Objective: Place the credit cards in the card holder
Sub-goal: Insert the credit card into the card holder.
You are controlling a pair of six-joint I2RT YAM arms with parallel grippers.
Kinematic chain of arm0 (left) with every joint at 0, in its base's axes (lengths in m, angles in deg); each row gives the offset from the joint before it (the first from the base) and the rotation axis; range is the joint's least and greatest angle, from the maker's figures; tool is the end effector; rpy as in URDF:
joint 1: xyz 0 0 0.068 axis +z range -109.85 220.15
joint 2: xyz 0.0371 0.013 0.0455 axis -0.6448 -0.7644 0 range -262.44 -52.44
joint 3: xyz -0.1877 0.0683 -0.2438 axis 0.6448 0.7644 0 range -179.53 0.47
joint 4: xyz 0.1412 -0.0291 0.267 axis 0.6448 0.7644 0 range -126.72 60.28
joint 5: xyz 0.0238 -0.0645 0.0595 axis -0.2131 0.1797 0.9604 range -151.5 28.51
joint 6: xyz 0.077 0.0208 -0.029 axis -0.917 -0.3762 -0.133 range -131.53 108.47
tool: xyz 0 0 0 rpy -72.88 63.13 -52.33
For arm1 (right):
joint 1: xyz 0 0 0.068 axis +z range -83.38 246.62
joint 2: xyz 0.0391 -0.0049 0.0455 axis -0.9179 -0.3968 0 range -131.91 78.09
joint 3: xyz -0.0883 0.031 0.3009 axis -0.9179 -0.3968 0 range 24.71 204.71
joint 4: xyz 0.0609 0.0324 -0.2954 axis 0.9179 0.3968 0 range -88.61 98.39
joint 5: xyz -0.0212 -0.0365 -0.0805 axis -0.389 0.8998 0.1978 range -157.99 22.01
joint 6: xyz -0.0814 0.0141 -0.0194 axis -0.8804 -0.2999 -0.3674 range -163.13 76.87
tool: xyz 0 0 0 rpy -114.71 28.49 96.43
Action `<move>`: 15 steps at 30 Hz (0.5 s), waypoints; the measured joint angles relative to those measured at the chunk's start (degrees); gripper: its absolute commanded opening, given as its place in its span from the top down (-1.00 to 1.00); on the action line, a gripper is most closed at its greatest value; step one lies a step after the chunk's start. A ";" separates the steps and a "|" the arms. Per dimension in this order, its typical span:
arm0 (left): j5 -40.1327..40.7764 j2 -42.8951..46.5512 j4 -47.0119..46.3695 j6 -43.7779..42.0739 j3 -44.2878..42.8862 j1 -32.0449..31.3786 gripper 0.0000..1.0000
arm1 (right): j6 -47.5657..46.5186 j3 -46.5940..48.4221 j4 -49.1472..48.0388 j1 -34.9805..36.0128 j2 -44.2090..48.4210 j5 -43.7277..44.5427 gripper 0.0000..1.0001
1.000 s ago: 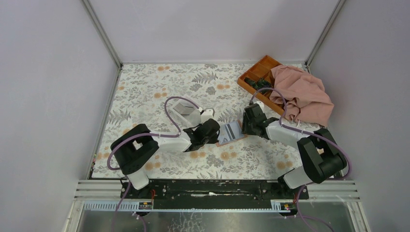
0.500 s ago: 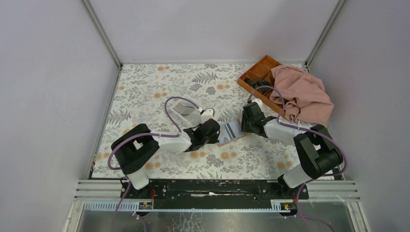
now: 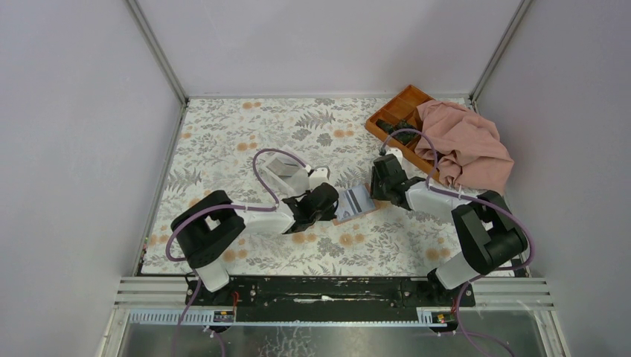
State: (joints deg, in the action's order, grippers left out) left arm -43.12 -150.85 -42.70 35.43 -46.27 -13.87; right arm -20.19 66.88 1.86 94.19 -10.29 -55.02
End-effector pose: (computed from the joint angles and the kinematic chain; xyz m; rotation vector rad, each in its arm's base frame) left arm 0.2496 -0.3039 0.1243 -0.0098 2.3724 -0.4999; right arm 0.3228 0.1497 0.1469 0.0112 2.3643 0.1575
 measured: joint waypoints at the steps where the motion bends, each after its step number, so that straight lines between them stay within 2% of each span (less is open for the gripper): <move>1: 0.04 0.00 0.00 0.00 0.02 0.00 0.65 | -0.02 0.15 -0.02 0.00 -0.13 0.00 0.17; 5: 0.09 0.00 0.00 0.04 0.02 0.00 0.65 | -0.17 1.03 -0.46 0.00 -1.75 -0.04 0.30; 7: 0.11 0.00 -0.02 0.04 0.09 0.00 0.62 | -0.22 1.11 -0.68 0.00 -2.36 -0.04 0.44; 11: 0.35 0.15 0.07 0.11 0.26 0.00 0.51 | -0.28 1.75 -0.83 0.00 -3.04 0.00 0.70; 15: 1.38 1.49 0.42 0.90 1.64 0.00 0.40 | -0.37 1.97 -0.81 0.00 -3.15 0.02 0.80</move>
State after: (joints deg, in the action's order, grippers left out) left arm -41.75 -149.36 -42.29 36.33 -44.63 -13.87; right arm -20.57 68.85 1.05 94.19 -13.44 -55.00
